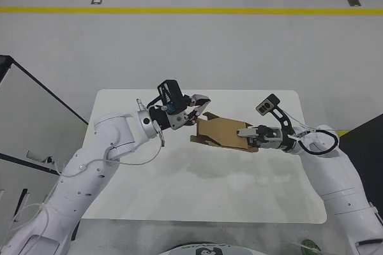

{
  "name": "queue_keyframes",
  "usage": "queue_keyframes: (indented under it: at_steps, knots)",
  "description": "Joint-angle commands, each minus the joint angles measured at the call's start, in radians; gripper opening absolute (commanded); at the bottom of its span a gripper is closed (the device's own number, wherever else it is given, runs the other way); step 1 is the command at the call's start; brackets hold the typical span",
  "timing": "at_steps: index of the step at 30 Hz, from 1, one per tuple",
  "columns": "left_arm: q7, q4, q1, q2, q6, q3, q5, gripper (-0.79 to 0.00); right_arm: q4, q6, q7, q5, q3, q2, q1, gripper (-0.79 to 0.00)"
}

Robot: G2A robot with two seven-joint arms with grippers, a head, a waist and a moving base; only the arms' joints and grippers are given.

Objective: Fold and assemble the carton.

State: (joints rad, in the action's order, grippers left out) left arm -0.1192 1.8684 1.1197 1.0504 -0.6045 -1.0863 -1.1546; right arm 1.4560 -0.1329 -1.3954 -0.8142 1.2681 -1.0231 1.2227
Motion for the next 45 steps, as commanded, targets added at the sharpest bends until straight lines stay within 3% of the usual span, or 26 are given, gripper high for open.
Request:
queue_keyframes:
  at_steps: [1,10,20,45]
  knots:
    - [-0.007,0.015,0.031,-0.006,-0.005,-0.028,0.005,-0.785,0.000,0.000,0.000,0.000,0.000,0.000,0.000,-0.785]
    - [-0.023,0.052,0.145,-0.025,-0.031,-0.125,0.038,-0.785,0.000,0.000,0.000,0.000,0.000,0.000,0.000,-0.785]
    - [-0.035,0.076,0.197,-0.033,-0.052,-0.175,0.068,-0.785,0.015,-0.023,0.064,-0.005,0.010,-0.004,-0.002,-0.785]
    - [-0.064,0.090,0.164,-0.018,-0.085,-0.086,0.125,-0.785,-0.059,-0.019,0.066,0.000,-0.019,-0.018,-0.057,-0.785]
